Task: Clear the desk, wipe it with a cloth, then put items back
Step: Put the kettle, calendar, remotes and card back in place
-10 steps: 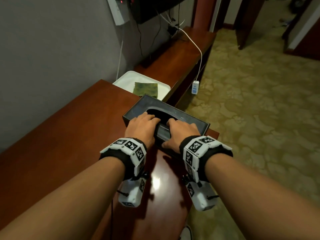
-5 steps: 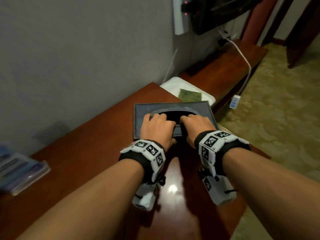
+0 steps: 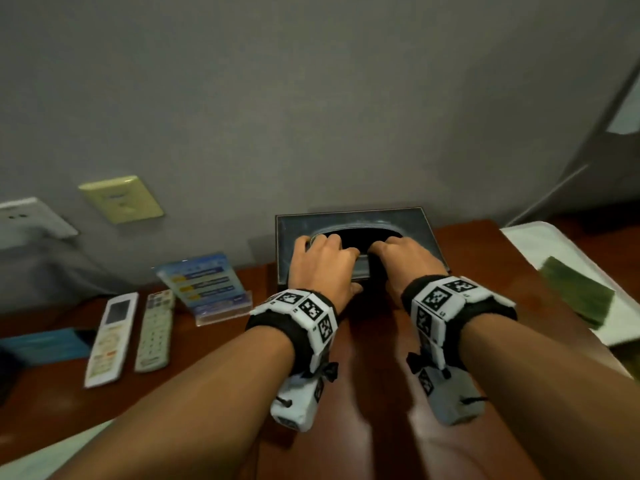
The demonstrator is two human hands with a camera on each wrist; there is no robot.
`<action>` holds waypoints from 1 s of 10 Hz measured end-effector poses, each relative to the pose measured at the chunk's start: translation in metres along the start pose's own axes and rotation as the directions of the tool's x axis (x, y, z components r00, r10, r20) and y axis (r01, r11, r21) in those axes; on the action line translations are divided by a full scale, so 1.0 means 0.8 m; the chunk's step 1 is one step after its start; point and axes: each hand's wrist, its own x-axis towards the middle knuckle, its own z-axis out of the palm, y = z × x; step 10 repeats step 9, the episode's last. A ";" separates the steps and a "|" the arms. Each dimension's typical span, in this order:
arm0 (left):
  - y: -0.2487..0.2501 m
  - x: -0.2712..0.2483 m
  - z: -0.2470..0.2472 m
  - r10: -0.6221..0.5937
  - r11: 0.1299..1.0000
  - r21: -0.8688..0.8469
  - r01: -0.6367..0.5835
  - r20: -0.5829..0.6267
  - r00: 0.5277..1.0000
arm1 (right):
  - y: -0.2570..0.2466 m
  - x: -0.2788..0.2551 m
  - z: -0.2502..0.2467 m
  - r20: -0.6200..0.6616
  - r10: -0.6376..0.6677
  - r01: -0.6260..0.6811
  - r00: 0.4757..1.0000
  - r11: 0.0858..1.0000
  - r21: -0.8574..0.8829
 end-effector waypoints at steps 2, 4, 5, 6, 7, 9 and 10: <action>-0.043 0.001 0.034 -0.103 0.995 0.000 0.103 0.060 0.993 | -0.031 0.046 0.025 0.083 -0.089 0.090 0.993 0.996 -0.009; -0.050 0.003 0.068 -0.135 0.988 -0.052 0.142 0.119 0.984 | -0.034 0.065 0.053 0.139 -0.085 0.089 0.987 0.996 -0.021; -0.052 0.005 0.078 -0.169 0.977 -0.112 0.180 0.102 0.980 | -0.034 0.070 0.064 0.079 -0.086 0.086 0.993 0.996 -0.006; -0.051 0.004 0.083 -0.179 0.975 -0.118 0.188 0.086 0.980 | -0.034 0.069 0.070 0.057 -0.082 0.083 0.995 0.996 -0.014; -0.051 0.004 0.082 -0.181 0.972 -0.136 0.191 0.083 0.980 | -0.035 0.068 0.069 0.055 -0.094 0.096 0.994 0.995 -0.019; -0.057 -0.005 0.061 -0.204 0.962 -0.174 0.213 0.066 0.977 | -0.038 0.060 0.050 0.065 -0.069 0.066 0.996 0.997 0.039; -0.057 -0.005 0.061 -0.204 0.962 -0.174 0.213 0.066 0.977 | -0.038 0.060 0.050 0.065 -0.069 0.066 0.996 0.997 0.039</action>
